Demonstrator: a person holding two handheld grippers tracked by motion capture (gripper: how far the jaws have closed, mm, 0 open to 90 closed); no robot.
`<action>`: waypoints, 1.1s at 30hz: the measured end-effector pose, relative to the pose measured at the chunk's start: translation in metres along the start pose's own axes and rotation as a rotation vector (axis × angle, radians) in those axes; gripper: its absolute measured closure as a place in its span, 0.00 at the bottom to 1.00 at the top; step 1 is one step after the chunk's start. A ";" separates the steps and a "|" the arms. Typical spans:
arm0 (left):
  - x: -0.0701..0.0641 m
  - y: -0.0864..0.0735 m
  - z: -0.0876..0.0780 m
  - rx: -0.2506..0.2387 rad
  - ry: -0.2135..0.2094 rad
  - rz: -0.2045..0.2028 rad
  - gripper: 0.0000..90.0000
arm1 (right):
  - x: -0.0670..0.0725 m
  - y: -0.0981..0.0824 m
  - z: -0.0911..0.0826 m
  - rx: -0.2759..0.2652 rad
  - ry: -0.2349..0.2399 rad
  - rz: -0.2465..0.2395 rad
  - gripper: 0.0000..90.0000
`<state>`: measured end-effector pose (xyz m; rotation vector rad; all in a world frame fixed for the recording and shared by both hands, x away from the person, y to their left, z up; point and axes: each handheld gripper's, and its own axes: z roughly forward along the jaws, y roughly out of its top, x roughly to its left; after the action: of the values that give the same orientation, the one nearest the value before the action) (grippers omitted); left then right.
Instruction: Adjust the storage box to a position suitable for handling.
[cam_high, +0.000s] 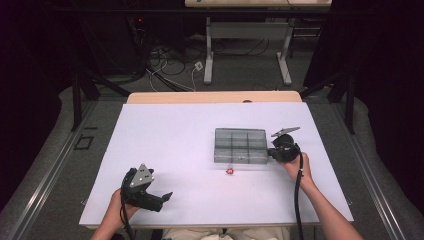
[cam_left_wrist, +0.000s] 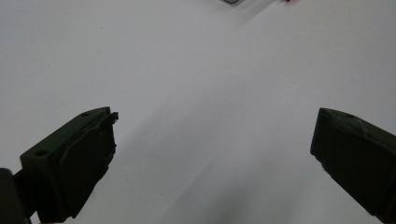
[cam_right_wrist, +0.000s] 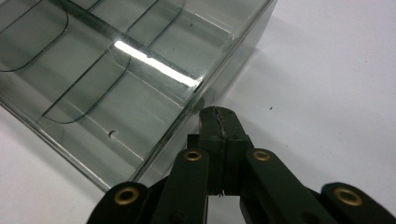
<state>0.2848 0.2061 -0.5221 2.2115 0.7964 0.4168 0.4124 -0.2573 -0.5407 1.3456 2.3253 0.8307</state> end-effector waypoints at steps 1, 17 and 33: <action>0.000 0.000 0.000 0.001 0.000 0.001 0.00 | 0.000 0.000 0.000 0.000 -0.002 0.000 1.00; 0.000 0.000 0.000 0.009 0.001 -0.002 0.00 | 0.012 0.005 0.007 -0.022 0.001 -0.013 1.00; 0.000 0.000 0.000 0.015 0.001 -0.002 0.00 | 0.018 0.007 0.007 0.011 0.009 -0.020 1.00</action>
<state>0.2850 0.2057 -0.5221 2.2243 0.8047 0.4127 0.4120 -0.2370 -0.5420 1.3235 2.3490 0.8211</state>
